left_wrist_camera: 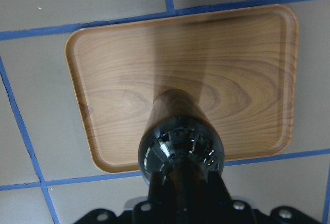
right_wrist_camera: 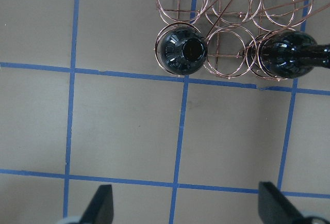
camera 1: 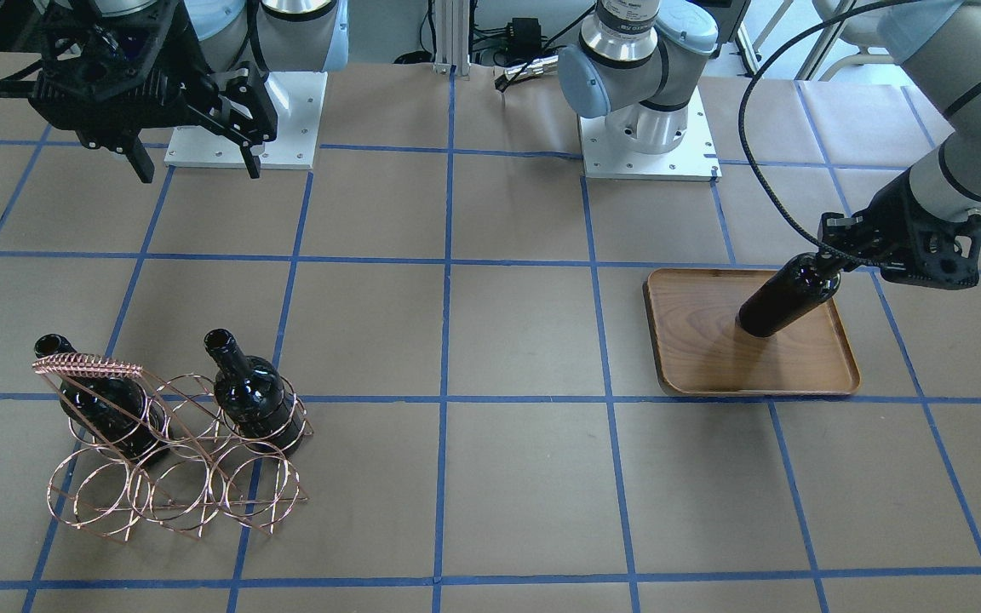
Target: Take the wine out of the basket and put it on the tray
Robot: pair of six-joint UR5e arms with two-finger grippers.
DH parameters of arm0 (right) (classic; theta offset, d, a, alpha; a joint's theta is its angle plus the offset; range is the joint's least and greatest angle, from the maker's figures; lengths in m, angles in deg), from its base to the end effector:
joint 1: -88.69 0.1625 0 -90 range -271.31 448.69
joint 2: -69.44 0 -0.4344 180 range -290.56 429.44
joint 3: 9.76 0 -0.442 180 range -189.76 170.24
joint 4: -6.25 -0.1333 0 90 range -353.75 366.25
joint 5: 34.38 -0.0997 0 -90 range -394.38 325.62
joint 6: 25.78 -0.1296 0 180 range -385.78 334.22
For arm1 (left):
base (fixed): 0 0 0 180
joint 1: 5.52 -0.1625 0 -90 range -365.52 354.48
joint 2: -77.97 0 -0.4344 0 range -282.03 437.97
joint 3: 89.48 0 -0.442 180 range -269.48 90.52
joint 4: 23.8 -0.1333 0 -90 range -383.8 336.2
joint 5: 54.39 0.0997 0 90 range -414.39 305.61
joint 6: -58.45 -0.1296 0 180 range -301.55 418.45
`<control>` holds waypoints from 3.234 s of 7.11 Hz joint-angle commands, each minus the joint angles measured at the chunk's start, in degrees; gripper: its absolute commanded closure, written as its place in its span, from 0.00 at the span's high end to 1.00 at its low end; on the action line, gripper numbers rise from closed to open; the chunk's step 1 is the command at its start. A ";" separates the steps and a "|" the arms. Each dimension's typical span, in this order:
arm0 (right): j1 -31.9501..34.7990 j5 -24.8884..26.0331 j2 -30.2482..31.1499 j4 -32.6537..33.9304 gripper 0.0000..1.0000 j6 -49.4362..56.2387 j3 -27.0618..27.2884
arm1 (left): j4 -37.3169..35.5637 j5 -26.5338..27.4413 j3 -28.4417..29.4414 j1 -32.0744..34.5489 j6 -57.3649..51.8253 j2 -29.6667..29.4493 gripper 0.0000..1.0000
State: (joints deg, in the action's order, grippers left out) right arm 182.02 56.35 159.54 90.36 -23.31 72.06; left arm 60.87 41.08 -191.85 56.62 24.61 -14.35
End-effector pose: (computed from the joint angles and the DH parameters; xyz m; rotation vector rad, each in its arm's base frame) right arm 0.1629 -0.5331 0.5352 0.1579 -3.1245 0.0654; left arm 0.1373 -0.5185 0.3410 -0.1752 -3.1207 -0.2962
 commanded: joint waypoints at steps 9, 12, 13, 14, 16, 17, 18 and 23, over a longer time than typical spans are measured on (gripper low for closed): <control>0.00 -0.11 0.00 0.00 1.00 -0.09 0.00 | 9.37 -0.73 11.56 8.75 19.97 6.28 1.00; 0.00 -0.38 0.00 0.00 1.00 -0.18 0.00 | 9.03 -1.26 11.75 23.25 30.03 7.16 1.00; 0.00 -0.20 0.00 0.00 1.00 -0.18 0.00 | 8.94 -1.52 11.75 26.69 30.06 7.51 1.00; 0.00 -0.20 0.00 0.00 1.00 -0.18 0.00 | 9.03 -1.61 11.66 28.11 30.06 7.69 1.00; 0.00 -0.29 0.00 0.00 1.00 -0.18 0.00 | 8.94 -1.79 11.75 27.52 28.91 7.69 1.00; 0.00 -0.29 0.00 0.00 1.00 -0.18 0.00 | 8.85 -5.44 11.75 27.51 28.91 7.34 1.00; 0.00 -0.29 0.00 0.00 1.00 -0.18 0.00 | 8.85 -5.13 11.40 27.60 29.00 7.25 1.00; 0.00 -0.29 0.00 0.00 1.00 -0.18 0.00 | 8.76 -5.30 10.70 27.60 29.87 7.51 1.00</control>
State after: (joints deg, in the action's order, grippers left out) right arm 182.02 56.09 159.53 90.37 -23.49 72.06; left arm 69.61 35.85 -181.04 84.21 53.94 -6.88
